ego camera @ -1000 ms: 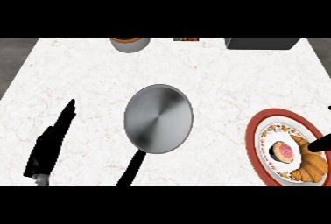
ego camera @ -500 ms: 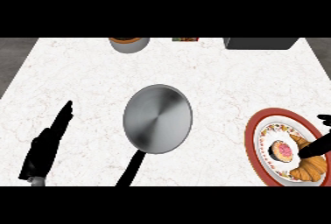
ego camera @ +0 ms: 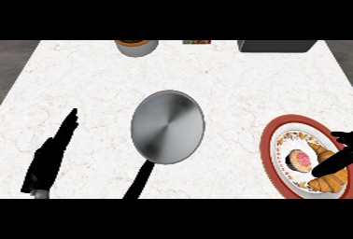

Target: Pick the croissant from the plate and place it in the pan

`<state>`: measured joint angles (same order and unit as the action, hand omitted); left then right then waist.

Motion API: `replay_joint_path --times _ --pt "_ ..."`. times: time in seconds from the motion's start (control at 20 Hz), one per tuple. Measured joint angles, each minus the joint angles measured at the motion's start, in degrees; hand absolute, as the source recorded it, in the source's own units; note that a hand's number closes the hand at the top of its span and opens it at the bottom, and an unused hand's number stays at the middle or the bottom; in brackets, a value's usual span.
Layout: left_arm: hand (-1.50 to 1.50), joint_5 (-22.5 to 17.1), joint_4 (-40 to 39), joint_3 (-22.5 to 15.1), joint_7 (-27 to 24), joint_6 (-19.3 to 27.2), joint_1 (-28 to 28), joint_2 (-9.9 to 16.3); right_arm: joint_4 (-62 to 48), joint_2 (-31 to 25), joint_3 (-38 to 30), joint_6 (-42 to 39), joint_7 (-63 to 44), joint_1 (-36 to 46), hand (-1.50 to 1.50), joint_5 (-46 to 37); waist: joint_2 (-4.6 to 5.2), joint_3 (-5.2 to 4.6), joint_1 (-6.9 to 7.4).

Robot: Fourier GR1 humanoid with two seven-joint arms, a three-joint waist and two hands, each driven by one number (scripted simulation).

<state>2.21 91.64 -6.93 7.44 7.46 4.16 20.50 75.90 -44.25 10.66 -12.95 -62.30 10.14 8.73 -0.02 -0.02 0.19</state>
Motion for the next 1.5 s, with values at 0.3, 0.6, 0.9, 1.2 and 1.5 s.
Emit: replay_joint_path --times 0.3,0.6,0.9,1.2,1.5 --pt "0.00 0.5 1.8 1.1 1.7 -1.1 0.3 -0.4 -2.9 1.5 0.1 0.0 1.8 -0.8 -1.50 -2.6 0.01 0.02 0.02" --pt "0.00 2.2 -0.7 1.6 0.2 -1.3 -0.3 -2.5 -5.7 3.7 -0.8 -0.3 2.6 -0.1 -1.50 -4.7 -0.01 -0.04 -0.02" --pt "0.00 3.4 -1.4 3.0 -1.0 -2.7 0.3 -3.6 -6.7 6.7 -3.4 1.1 4.4 0.0 1.50 -9.6 -0.24 -0.52 -0.13" --pt "0.00 4.3 -0.3 3.6 0.0 -3.5 0.4 -4.3 -7.8 8.5 -6.5 1.7 6.3 -0.5 1.50 -10.9 -0.42 -0.93 -0.23" --pt "0.00 4.1 -0.3 4.5 -0.1 -3.9 0.4 -4.4 0.8 10.7 -2.1 3.3 6.8 -4.2 1.50 -16.6 -0.59 -0.99 -0.89"
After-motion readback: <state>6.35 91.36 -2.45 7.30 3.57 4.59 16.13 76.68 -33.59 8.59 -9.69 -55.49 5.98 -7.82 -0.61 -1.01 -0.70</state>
